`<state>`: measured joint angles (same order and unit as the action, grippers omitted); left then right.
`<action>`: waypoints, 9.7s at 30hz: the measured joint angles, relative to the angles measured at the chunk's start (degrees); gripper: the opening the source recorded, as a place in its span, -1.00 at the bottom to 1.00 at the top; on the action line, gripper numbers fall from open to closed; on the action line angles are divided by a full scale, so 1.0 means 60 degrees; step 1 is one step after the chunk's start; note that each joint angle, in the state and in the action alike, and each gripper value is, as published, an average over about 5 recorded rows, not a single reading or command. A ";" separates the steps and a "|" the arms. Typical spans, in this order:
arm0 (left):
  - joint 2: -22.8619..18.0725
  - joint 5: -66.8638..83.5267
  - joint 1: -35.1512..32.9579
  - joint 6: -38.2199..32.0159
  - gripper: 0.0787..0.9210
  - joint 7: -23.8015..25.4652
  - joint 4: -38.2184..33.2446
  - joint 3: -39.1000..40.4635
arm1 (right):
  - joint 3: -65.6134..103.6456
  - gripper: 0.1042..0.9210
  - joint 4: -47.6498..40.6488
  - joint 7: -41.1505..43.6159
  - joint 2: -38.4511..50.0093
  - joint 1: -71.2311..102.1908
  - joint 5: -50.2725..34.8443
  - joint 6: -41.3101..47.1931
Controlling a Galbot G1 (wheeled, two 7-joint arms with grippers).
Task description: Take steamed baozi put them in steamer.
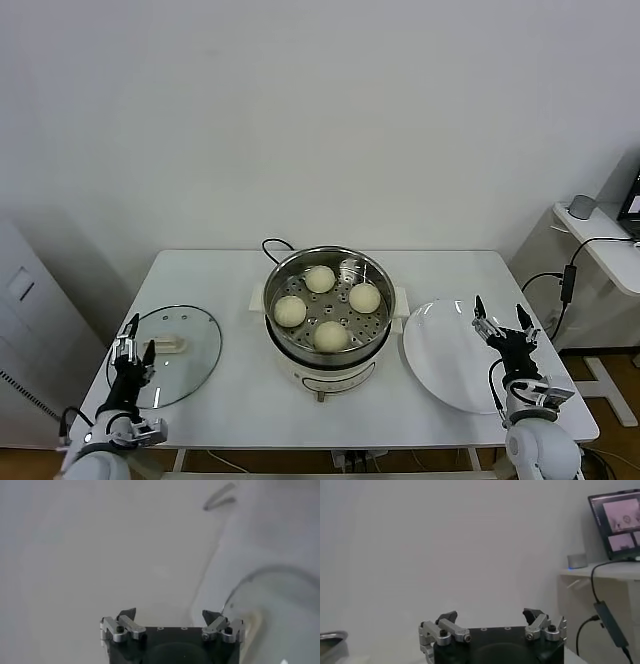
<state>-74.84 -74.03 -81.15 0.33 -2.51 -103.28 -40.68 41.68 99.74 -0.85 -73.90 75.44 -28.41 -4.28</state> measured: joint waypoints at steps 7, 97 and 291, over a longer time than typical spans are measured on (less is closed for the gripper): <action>0.0648 -0.1000 0.0288 -0.0353 0.77 -0.0349 0.0839 0.0151 | -0.0100 0.76 -0.0121 -0.0039 -0.0113 -0.0017 0.0116 -0.0008; 0.0600 -0.1302 0.2851 0.0736 0.12 -0.0795 0.4402 0.1270 | -0.0396 0.76 -0.0984 -0.0070 -0.0474 -0.0265 0.0745 -0.0256; -0.2882 -0.4145 0.3991 0.6977 0.76 0.3960 -0.0288 0.8428 | -0.0005 0.76 -0.1904 0.0100 -0.0895 -0.0731 0.1006 -0.0195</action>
<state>-92.14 -98.90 -57.21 42.20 21.25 -105.00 9.88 41.65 88.32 -0.25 -79.28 71.05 -22.37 -5.45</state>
